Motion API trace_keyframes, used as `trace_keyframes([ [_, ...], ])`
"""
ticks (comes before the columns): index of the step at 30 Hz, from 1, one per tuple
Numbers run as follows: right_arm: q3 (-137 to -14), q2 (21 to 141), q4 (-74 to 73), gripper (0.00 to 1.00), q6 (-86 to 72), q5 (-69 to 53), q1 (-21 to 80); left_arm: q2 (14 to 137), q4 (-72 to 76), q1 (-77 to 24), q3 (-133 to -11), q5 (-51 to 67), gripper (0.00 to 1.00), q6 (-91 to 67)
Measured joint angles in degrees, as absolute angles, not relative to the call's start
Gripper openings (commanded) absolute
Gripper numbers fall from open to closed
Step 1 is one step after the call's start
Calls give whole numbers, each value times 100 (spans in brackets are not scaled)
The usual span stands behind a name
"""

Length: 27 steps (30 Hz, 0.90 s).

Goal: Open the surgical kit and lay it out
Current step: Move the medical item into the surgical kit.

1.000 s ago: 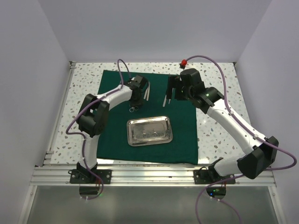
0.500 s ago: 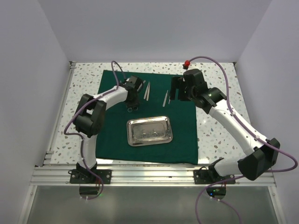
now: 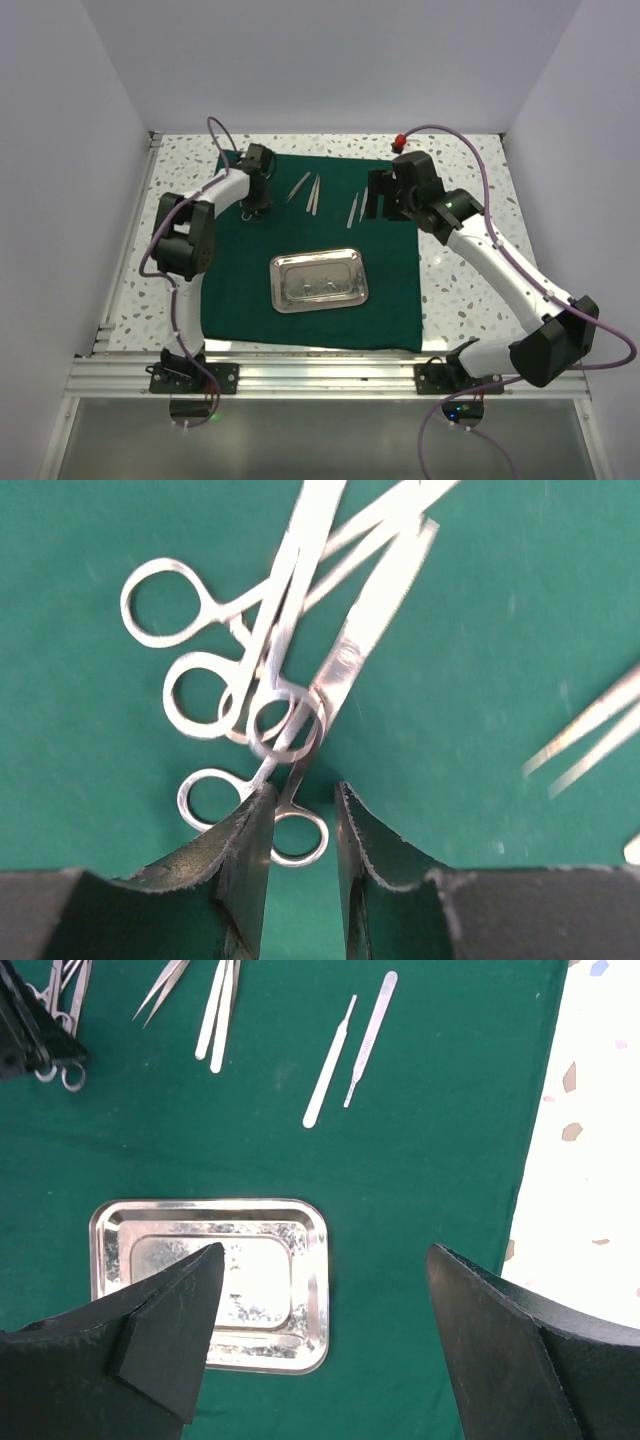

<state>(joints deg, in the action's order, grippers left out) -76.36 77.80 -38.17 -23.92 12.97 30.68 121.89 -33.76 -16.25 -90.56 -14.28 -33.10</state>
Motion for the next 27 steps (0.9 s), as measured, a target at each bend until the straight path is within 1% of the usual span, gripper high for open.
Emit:
trace_keyframes([
  [12, -7581, 7706, -3935, 85, -2388, 1302, 3068, 13231, -3970, -1339, -10809, -1518, 34, -2936],
  [15, -7581, 7662, -3972, 86, -2342, 1295, 3068, 13240, -4021, -1326, -10855, -1433, 34, -2934],
  [19, -7550, 7540, -3983, 86, -2193, 1079, 3065, 12842, -3957, -1326, -10280, -1197, 34, -2928],
  [24, -7181, 7334, -3986, 86, -2112, 711, 3068, 11563, -3964, -1522, -9113, -851, 35, -2604],
  [27, -6908, 7255, -4053, 86, -2121, 585, 3068, 10650, -3822, -2018, -8460, -722, 36, -2206],
])
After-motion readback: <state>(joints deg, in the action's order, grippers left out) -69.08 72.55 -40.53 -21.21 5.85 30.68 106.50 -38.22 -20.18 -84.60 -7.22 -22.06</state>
